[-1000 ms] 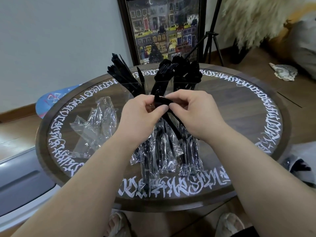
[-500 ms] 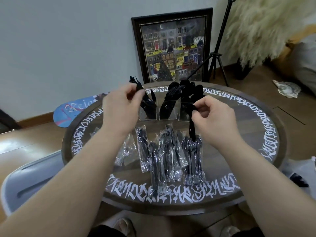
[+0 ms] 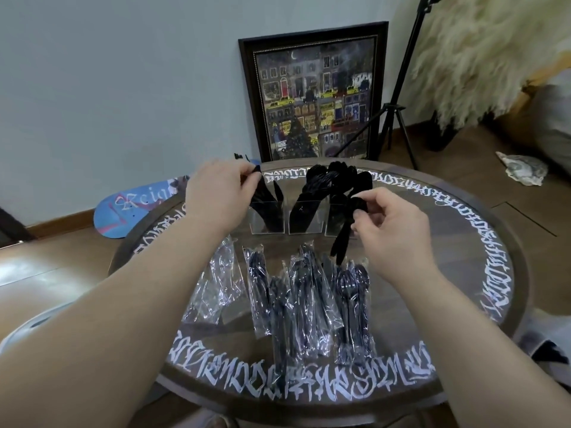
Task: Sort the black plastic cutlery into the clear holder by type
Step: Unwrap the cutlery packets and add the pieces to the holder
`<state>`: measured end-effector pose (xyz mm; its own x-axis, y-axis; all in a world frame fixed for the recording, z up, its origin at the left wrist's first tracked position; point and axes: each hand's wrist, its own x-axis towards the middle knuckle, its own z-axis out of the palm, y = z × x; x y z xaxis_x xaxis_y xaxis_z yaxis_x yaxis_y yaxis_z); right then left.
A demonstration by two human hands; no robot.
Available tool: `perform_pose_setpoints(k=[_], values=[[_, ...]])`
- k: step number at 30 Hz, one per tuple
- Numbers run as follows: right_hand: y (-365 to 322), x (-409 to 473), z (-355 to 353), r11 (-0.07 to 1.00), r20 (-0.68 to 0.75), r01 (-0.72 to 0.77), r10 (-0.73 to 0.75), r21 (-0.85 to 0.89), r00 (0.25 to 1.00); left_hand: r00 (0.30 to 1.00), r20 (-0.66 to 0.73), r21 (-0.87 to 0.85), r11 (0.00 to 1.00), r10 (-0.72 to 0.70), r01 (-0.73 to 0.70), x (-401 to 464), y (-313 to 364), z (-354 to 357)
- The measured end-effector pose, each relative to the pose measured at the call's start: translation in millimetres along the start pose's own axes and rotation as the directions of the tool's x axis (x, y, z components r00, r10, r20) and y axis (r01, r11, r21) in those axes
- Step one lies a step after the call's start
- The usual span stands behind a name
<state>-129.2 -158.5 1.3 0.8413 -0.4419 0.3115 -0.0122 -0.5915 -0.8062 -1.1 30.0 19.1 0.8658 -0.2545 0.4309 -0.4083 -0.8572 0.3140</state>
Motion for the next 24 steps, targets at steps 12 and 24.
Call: perform_pose_setpoints(k=[12,24], values=[[18,24,21,0.998,0.046,0.060,-0.061,0.026,0.997,0.921,-0.037,-0.133,0.911,0.388,-0.390,-24,26,29],[19,41,13,0.995,0.039,0.095,-0.094,-0.017,0.995,0.918,-0.161,-0.312,0.864,0.362,-0.395,-5,34,23]])
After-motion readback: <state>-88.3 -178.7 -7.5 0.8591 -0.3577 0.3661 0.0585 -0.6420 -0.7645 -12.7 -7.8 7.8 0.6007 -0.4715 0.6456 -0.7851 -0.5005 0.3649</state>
